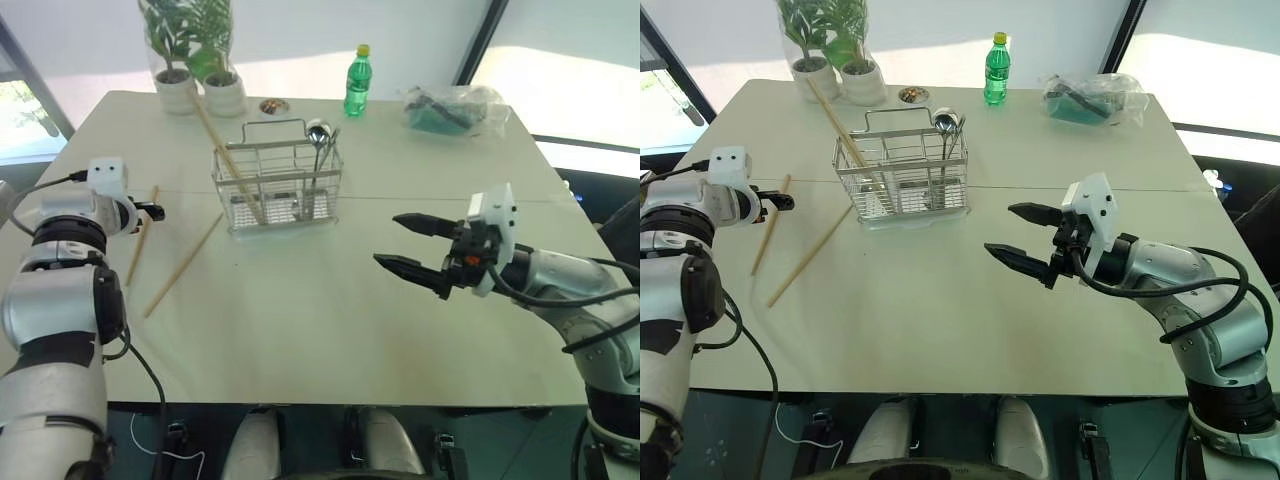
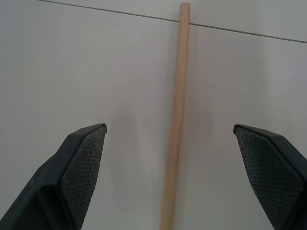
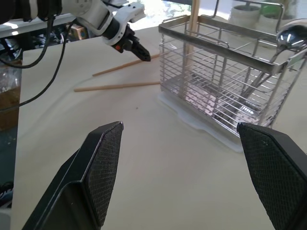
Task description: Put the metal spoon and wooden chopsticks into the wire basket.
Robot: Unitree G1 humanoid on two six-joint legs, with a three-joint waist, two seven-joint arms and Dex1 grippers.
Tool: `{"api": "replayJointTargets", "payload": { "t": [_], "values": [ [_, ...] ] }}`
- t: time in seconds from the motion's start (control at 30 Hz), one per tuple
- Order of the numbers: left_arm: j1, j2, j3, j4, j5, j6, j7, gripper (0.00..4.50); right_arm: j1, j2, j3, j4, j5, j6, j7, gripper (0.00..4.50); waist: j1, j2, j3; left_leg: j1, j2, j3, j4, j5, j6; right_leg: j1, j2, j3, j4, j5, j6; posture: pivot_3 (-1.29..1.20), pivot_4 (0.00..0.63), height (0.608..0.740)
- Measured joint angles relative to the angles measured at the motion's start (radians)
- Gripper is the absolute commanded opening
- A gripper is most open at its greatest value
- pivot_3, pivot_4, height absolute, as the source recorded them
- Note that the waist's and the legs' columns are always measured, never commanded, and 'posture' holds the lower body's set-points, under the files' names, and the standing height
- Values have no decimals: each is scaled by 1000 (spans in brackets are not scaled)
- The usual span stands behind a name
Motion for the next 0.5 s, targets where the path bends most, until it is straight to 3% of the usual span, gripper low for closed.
{"api": "replayJointTargets", "payload": {
  "t": [0.1,0.2,0.43,0.5],
  "values": [
    [0,-1,17,12,1,16,3,4500,4,0,-10,0,8,10,-17,3919,-1,0,0,0,0,0,0,0,0,0,0,0,0,0,0,0,150,717],
    [1,-10,26,16,2,34,11,3728,5,0,-12,-2,17,13,-26,3984,-1,0,0,0,0,0,0,0,0,0,0,0,0,0,0,0,150,717],
    [1,-12,59,17,2,53,29,148,5,-2,-16,-2,26,15,-33,3984,-2,0,0,1,0,0,0,0,0,0,0,0,1,0,0,0,150,717],
    [1,-12,68,16,1,55,38,68,5,-2,-17,-2,32,17,-36,3984,-2,0,0,1,0,0,0,0,0,0,0,0,1,0,0,0,150,717]
  ]
}}
